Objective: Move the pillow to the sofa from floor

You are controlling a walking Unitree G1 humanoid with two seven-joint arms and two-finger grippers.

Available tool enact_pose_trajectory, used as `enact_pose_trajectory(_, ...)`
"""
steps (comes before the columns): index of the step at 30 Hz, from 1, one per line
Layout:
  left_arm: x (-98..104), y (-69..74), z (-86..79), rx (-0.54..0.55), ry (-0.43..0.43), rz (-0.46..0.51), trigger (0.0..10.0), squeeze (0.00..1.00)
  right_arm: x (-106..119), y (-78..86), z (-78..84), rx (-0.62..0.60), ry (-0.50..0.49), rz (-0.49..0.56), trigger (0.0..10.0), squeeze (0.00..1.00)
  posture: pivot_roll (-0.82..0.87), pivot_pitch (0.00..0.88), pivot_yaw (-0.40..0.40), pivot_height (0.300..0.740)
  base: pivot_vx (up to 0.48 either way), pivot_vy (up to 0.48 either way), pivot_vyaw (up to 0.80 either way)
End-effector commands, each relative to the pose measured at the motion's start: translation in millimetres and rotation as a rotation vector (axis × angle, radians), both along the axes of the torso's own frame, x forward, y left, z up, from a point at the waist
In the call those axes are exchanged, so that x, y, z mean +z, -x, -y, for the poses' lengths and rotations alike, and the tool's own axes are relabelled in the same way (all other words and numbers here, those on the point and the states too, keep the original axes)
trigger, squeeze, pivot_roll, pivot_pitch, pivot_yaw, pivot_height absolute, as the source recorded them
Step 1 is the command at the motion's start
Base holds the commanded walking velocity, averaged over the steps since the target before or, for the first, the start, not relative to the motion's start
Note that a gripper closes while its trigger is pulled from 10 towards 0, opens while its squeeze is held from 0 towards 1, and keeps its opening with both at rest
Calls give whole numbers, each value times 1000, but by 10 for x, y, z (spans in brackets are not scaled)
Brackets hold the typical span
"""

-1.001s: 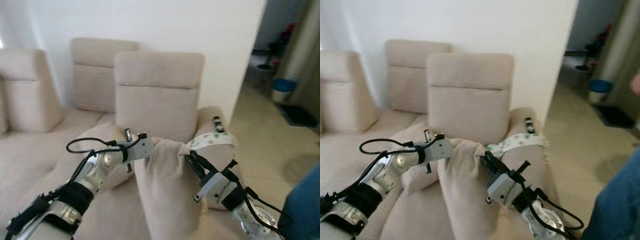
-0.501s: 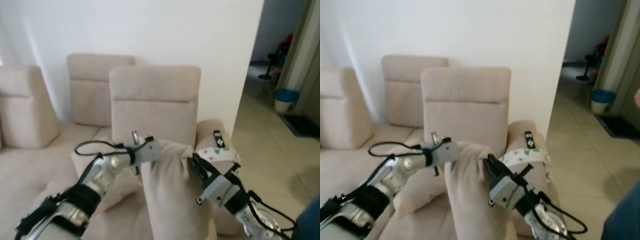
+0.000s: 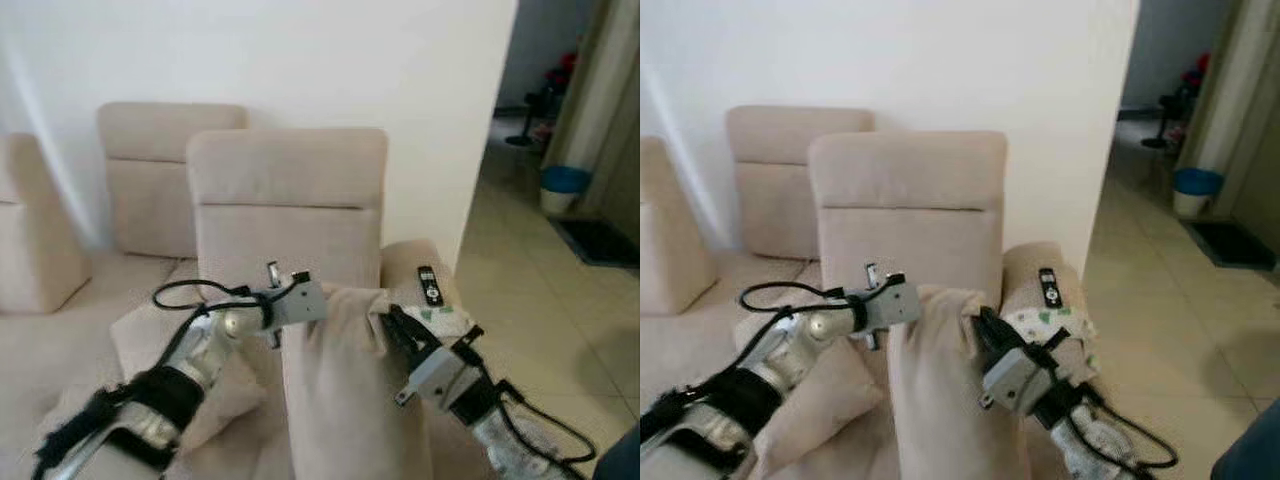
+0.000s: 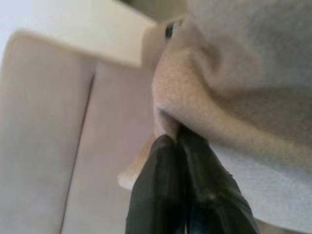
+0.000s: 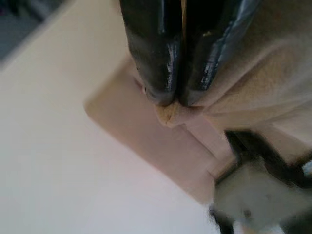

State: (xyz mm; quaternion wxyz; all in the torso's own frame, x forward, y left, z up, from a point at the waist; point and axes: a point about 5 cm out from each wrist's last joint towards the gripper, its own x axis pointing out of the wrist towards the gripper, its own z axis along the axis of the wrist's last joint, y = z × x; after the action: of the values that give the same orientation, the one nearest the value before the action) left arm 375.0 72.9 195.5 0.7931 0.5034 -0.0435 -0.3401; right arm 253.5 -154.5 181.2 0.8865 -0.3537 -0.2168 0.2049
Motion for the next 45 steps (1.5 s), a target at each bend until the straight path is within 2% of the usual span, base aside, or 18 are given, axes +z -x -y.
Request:
enact_pose_trajectory(1,64,-26,-94,23,10,27,10000,0,52,-13,-101,24,-10,20,10000,0,-46,0,58,740,0,0,0)
enact_pose_trajectory(2,64,-26,-94,23,10,27,10000,0,52,-13,-101,24,-10,20,10000,0,-46,0,58,740,0,0,0)
enact_pose_trajectory(3,99,-58,-103,59,29,47,10000,0,21,-107,-3,-66,-36,-26,10000,0,-46,0,60,740,0,0,0)
enact_pose_trajectory(5,121,-73,-106,75,40,58,10000,0,10,-144,41,-104,-48,-44,10000,0,-46,0,60,740,0,0,0)
enact_pose_trajectory(7,233,-115,-102,121,96,95,10000,0,26,-235,172,-207,-109,-77,10000,0,-45,0,59,740,0,0,0)
enact_pose_trajectory(12,372,-156,-102,159,152,144,10000,0,94,-321,321,-307,-199,-88,10000,0,-45,0,62,740,0,0,0)
enact_pose_trajectory(14,492,-179,-88,172,191,192,10000,0,177,-387,467,-385,-275,-77,10000,0,-46,0,66,740,0,0,0)
enact_pose_trajectory(19,574,-175,-52,160,211,225,10000,0,198,-411,563,-434,-304,-76,10000,0,-47,0,70,740,0,0,0)
enact_pose_trajectory(23,558,-174,-33,153,201,221,10000,0,131,-411,585,-459,-317,-114,10000,0,-49,0,72,740,0,0,0)
enact_pose_trajectory(26,430,-172,0,151,150,183,10000,0,5,-413,644,-525,-346,-189,10000,0,-51,0,75,740,0,0,0)
enact_pose_trajectory(32,320,-163,61,151,117,158,10000,0,-42,-429,729,-593,-377,-227,10000,0,-53,0,76,740,0,0,0)
enact_pose_trajectory(35,275,-138,141,135,121,152,10000,0,-74,-431,783,-633,-400,-252,10000,0,-52,0,76,740,0,0,0)
enact_pose_trajectory(42,281,-130,186,125,130,152,10000,0,-105,-430,797,-649,-404,-269,10000,0,-54,0,78,740,0,0,0)
enact_pose_trajectory(43,288,-132,189,124,134,154,10000,0,-104,-430,794,-650,-405,-270,10000,137,-55,0,79,740,0,0,0)
enact_pose_trajectory(44,294,-134,189,124,136,155,10000,0,-98,-428,791,-650,-410,-271,10000,980,-57,0,79,740,0,0,0)
enact_pose_trajectory(45,294,-134,189,124,136,155,10000,0,-98,-428,791,-650,-410,-271,10000,980,-57,0,79,740,0,0,0)
